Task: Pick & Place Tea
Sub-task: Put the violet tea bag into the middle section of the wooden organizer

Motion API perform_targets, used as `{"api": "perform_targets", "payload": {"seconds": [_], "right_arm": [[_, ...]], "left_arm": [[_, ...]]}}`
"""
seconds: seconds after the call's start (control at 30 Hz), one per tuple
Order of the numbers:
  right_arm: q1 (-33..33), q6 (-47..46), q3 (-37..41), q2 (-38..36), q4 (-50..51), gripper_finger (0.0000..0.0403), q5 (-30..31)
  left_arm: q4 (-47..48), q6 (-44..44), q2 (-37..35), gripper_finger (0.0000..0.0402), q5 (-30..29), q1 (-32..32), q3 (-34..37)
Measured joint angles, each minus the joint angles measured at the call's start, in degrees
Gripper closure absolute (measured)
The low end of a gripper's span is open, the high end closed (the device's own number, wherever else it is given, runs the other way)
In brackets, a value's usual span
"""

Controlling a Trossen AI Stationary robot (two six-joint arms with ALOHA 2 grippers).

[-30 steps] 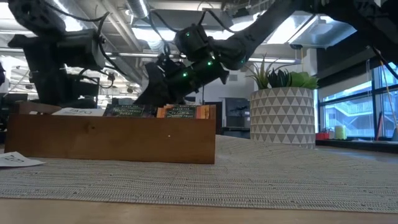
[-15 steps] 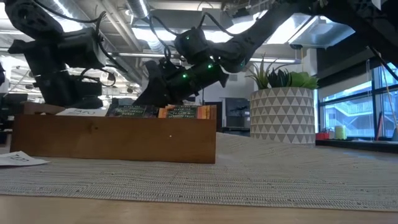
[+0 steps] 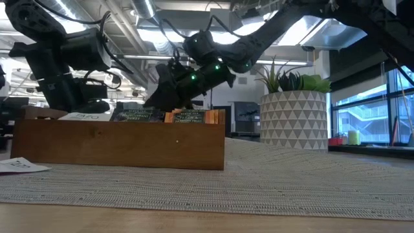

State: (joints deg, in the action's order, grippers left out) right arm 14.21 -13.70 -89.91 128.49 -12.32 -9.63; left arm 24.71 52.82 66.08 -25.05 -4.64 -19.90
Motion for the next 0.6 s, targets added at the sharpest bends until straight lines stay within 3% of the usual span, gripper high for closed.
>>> {"api": "perform_targets", "payload": {"seconds": [0.17,0.33,0.6], "right_arm": [[1.15,2.21,-5.74,0.00,5.11,0.0230,-1.37],[2.00,1.54,-6.03,0.08,5.63,0.0230,-0.93],[0.79,-6.31,-6.28,7.60,-3.62,0.0230,-8.61]], "left_arm": [[-0.99,-0.02,0.00,0.0392,-0.31,0.00,0.01],[-0.99,-0.02,-0.02,0.0395,-0.56,0.00,0.00],[-1.01,-0.02,-0.02,0.0391,-0.87,-0.02,0.00]]}}
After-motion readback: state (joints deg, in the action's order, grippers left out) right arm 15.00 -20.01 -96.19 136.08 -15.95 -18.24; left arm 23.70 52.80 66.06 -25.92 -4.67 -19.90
